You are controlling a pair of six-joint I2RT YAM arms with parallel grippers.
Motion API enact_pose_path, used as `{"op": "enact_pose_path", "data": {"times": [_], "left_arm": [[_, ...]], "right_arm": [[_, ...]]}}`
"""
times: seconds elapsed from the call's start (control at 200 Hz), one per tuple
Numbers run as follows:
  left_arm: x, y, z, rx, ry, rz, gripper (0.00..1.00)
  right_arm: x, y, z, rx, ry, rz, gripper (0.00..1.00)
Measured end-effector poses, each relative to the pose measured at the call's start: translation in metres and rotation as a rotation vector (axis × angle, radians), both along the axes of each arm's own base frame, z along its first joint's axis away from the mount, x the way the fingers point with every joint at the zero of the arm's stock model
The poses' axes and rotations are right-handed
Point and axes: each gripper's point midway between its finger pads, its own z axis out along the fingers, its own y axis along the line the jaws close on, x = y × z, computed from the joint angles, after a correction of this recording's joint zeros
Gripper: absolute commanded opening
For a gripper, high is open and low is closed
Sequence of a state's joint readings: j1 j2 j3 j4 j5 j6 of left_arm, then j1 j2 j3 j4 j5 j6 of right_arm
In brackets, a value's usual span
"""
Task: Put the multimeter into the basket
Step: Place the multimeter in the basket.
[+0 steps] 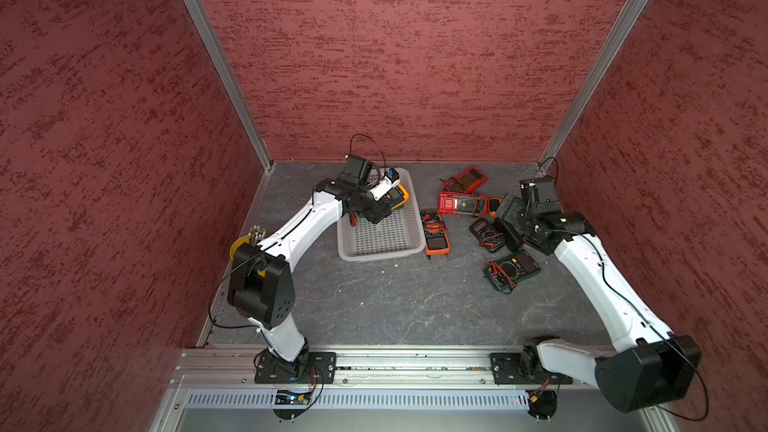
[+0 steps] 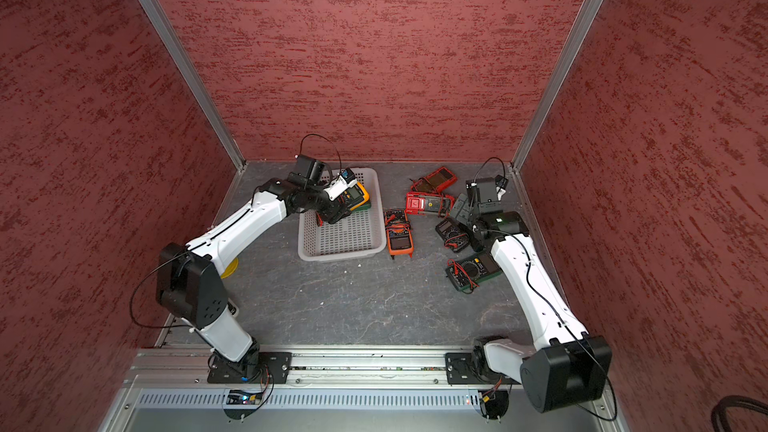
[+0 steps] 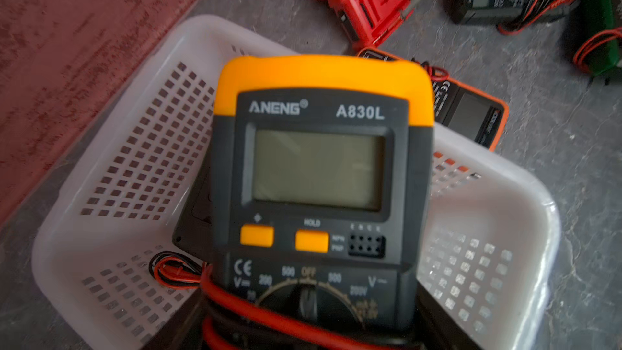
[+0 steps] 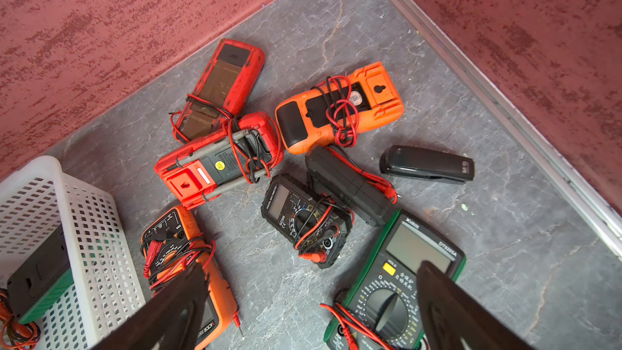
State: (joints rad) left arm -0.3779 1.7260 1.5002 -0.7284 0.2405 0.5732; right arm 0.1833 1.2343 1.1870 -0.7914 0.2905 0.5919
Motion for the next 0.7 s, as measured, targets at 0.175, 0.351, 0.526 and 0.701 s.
{"op": "enact_pose_path", "data": {"times": [0.175, 0.351, 0.526, 0.701], "left_arm": [[0.021, 0.022, -0.027, 0.019, 0.098, -0.049, 0.07], [0.03, 0.02, -0.051, 0.06, 0.137, -0.117, 0.07], [0.025, 0.01, -0.072, 0.098, 0.163, -0.185, 0.05], [0.024, 0.0, -0.094, 0.136, 0.177, -0.226, 0.06]], "right_arm": [[0.007, 0.007, 0.009, -0.004, -0.015, 0.001, 0.99], [0.012, 0.005, 0.028, -0.013, -0.051, -0.016, 0.99], [0.014, 0.003, 0.039, -0.02, -0.073, -0.03, 0.99], [0.012, 0.0, 0.039, -0.031, -0.063, -0.037, 0.99]]}}
